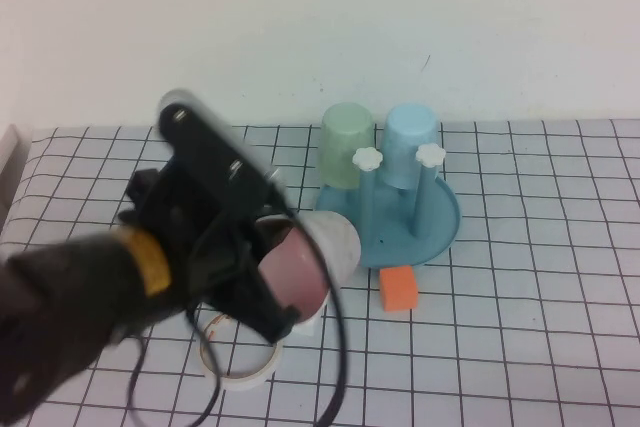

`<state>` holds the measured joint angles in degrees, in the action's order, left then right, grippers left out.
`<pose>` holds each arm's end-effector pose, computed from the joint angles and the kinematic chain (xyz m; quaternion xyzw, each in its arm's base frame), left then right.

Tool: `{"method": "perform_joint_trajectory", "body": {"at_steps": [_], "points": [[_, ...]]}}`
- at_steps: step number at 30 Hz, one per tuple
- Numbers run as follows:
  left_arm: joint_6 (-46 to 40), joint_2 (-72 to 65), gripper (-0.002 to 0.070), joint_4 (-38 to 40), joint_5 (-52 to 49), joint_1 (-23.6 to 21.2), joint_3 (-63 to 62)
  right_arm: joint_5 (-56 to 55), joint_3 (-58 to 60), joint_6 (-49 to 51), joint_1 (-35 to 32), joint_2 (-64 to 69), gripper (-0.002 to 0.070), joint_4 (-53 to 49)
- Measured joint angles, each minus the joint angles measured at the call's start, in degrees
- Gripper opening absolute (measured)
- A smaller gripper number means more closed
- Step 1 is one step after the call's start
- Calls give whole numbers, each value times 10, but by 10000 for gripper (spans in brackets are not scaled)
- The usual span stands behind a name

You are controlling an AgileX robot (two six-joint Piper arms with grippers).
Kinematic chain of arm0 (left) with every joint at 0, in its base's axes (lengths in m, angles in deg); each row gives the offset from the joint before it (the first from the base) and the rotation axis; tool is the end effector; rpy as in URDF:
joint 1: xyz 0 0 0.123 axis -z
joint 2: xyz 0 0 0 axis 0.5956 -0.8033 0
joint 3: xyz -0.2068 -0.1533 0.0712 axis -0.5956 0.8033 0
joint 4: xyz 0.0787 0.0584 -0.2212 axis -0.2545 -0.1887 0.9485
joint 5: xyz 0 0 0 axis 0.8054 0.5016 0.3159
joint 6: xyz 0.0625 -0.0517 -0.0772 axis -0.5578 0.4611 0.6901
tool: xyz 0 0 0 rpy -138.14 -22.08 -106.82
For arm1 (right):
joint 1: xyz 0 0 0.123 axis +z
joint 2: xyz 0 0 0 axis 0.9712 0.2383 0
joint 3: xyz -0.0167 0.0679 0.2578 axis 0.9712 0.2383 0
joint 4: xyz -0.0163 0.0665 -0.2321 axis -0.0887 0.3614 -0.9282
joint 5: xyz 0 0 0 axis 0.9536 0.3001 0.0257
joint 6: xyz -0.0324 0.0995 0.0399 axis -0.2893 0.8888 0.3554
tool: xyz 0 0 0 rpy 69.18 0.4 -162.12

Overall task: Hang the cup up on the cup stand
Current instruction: Adjust the cup with two arms

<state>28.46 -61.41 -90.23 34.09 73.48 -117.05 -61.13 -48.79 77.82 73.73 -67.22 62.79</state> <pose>0.2228 -0.1652 0.2890 0.3277 0.7850 -0.1210 0.5116 0.0764 0.0416 0.1787 0.1828 0.7452 0.3706 0.5234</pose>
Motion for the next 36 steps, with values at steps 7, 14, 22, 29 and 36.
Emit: {"method": "perform_joint_trajectory", "body": {"at_steps": [7,14,22,29,36], "points": [[-68,33,10,-8,220,0,84,24,0,-24,0,0,-1,103],[-290,32,10,161,413,0,87,76,-20,-183,0,109,-1,298],[-340,22,9,314,465,0,87,225,-181,-344,0,425,75,375],[-341,16,10,322,465,0,87,375,-373,-336,46,733,515,375],[-342,16,10,323,464,0,87,383,-578,-311,158,925,636,375]]}}
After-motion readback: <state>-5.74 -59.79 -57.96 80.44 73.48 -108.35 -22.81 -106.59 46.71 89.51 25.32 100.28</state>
